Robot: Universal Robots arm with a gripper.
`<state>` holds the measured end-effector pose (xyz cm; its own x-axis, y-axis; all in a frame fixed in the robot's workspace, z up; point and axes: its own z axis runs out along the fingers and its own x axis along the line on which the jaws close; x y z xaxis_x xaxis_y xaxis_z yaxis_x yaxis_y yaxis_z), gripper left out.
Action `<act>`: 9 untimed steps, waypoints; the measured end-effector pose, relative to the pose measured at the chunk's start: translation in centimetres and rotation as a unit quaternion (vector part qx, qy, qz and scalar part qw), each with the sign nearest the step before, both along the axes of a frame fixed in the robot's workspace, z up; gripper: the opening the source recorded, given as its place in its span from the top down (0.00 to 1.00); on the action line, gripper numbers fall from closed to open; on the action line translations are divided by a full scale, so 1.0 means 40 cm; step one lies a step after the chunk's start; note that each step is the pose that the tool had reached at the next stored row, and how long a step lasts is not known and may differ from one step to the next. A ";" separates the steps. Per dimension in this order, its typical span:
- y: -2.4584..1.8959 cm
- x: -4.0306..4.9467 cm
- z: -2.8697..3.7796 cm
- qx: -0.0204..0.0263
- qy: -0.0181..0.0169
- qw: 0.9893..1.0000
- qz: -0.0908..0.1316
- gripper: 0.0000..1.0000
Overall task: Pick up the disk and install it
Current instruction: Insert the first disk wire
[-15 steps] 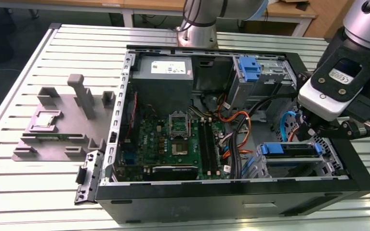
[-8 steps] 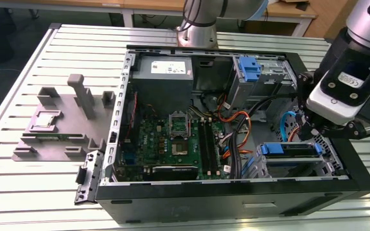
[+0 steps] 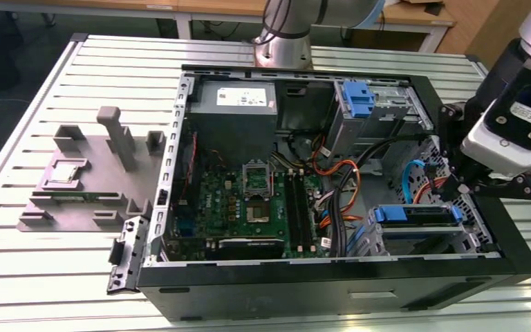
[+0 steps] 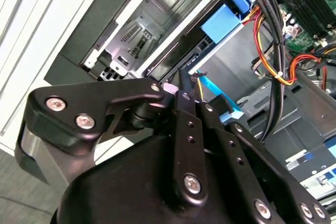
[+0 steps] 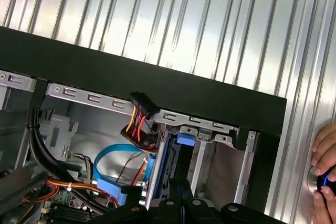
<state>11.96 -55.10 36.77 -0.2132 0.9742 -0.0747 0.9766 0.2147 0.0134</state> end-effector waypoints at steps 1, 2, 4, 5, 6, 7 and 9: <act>0.000 0.001 0.000 -0.001 0.000 1.000 0.000 0.90; 0.000 0.001 0.000 -0.001 0.000 1.000 0.000 0.90; 0.000 0.001 0.000 -0.004 0.000 1.000 0.000 0.90; 0.001 0.001 0.001 -0.005 0.000 1.000 0.000 0.90; 0.001 0.001 0.003 -0.006 0.000 1.000 0.000 0.90; 0.001 0.001 0.006 -0.006 0.000 1.000 0.000 0.90; 0.003 0.001 0.013 -0.007 0.000 1.000 0.000 0.90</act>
<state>12.02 -54.99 37.28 -0.2133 0.9730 -0.0882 0.9766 0.2150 0.0100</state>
